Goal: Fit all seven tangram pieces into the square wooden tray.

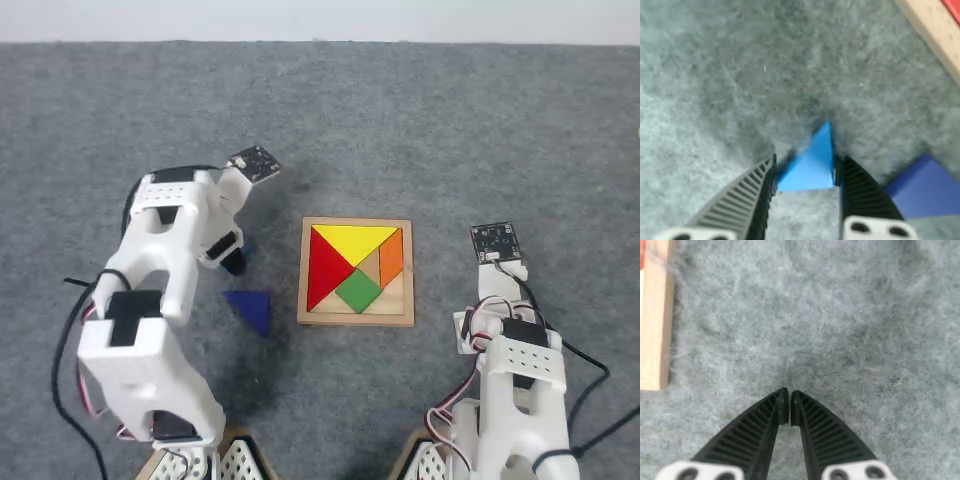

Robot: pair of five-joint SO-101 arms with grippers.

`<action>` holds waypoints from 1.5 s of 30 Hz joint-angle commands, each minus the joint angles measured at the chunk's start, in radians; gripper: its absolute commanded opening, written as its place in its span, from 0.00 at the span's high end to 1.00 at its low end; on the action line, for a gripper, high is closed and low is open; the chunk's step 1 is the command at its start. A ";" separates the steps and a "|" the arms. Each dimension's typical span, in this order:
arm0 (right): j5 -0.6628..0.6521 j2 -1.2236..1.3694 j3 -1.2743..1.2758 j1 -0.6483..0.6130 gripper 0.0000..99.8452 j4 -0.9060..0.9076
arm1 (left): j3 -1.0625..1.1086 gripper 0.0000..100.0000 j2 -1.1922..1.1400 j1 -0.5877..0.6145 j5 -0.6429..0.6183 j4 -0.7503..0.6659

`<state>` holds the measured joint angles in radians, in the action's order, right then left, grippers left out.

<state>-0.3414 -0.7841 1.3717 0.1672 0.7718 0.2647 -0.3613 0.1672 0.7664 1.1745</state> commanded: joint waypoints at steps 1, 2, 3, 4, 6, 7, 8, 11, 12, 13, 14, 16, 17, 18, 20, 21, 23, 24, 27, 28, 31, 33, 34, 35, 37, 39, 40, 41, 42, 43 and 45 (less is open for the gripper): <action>0.005 -0.030 -0.011 -0.007 0.98 -0.019 | -0.097 0.87 -0.054 0.040 0.012 0.012; 0.005 -0.030 -0.011 -0.007 0.98 -0.019 | -0.114 0.88 -0.064 0.041 0.011 0.012; 0.005 -0.030 -0.011 -0.007 0.98 -0.019 | -0.128 0.89 -0.071 0.041 0.009 0.018; 0.005 -0.030 -0.011 -0.007 0.98 -0.019 | -0.139 0.90 -0.074 0.037 0.008 0.029; 0.005 -0.030 -0.011 -0.007 0.98 -0.019 | -0.162 0.93 -0.072 0.032 0.009 0.072; 0.005 -0.030 -0.011 -0.007 0.98 -0.019 | -0.170 0.94 -0.063 0.029 0.012 0.100; 0.005 -0.030 -0.011 -0.007 0.98 -0.019 | -0.174 0.95 -0.048 0.026 0.012 0.129; 0.005 -0.030 -0.012 -0.007 0.98 -0.019 | -0.179 0.97 0.031 0.023 0.011 0.235; 0.005 -0.030 -0.012 -0.007 0.98 -0.019 | -0.179 0.97 0.066 0.023 0.008 0.273; 0.005 -0.030 -0.012 -0.007 0.98 -0.019 | -0.179 0.97 0.103 0.025 0.008 0.311; 0.005 -0.030 -0.012 -0.007 0.98 -0.019 | -0.179 0.97 0.143 0.028 0.008 0.350; 0.005 -0.030 -0.012 -0.007 0.98 -0.019 | -0.176 0.97 0.215 0.031 0.012 0.407; 0.005 -0.030 -0.011 -0.007 0.98 -0.019 | -0.176 0.96 0.244 0.034 0.014 0.422; 0.005 -0.030 -0.011 -0.007 0.98 -0.019 | -0.174 0.94 0.269 0.048 0.012 0.422; 0.003 -0.028 -0.011 -0.007 0.98 -0.019 | -0.168 0.87 0.295 0.078 0.012 0.414; 0.003 -0.028 -0.009 -0.007 0.98 -0.019 | -0.162 0.84 0.296 0.094 0.012 0.411; 0.003 -0.028 -0.009 -0.007 0.98 -0.019 | -0.133 0.81 0.295 0.121 0.025 0.394; 0.003 -0.030 -0.009 -0.007 0.98 -0.019 | -0.101 0.80 0.295 0.130 0.043 0.365; 0.003 -0.031 -0.009 -0.007 0.98 -0.019 | 0.022 0.80 0.295 0.144 0.087 0.258; 0.003 -0.031 -0.009 -0.007 0.98 -0.019 | 0.067 0.80 0.295 0.144 0.100 0.213; 0.002 -0.035 -0.009 -0.007 0.98 -0.019 | 0.173 0.80 0.295 0.140 0.114 0.068; 0.002 -0.035 -0.009 -0.007 0.98 -0.019 | 0.220 0.80 0.295 0.140 0.123 -0.009; 0.002 -0.035 -0.009 -0.007 0.98 -0.019 | 0.236 0.80 0.295 0.140 0.126 -0.034; 0.002 -0.035 -0.009 -0.007 0.98 -0.019 | 0.245 0.80 0.295 0.141 0.126 -0.041; 0.002 -0.035 -0.009 -0.007 0.98 -0.019 | 0.252 0.80 0.293 0.140 0.126 -0.046; 0.002 -0.035 -0.009 -0.007 0.98 -0.019 | 0.248 0.80 0.275 0.140 0.127 -0.046; 0.002 -0.035 -0.009 -0.007 0.98 -0.019 | 0.240 0.80 0.253 0.140 0.127 -0.051; 0.002 -0.035 -0.009 -0.007 0.98 -0.019 | 0.229 0.80 0.222 0.138 0.127 -0.057; 0.002 -0.035 -0.009 -0.007 0.98 -0.019 | 0.216 0.80 0.186 0.138 0.127 -0.057; 0.002 -0.035 -0.009 -0.007 0.98 -0.019 | 0.191 0.80 0.143 0.138 0.124 -0.057; 0.002 -0.035 -0.009 -0.007 0.98 -0.019 | 0.125 0.81 0.077 0.144 0.123 -0.018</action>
<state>-0.3414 -0.7902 1.3717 0.1672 0.7718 0.4672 -0.1956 0.3053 0.8769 1.1362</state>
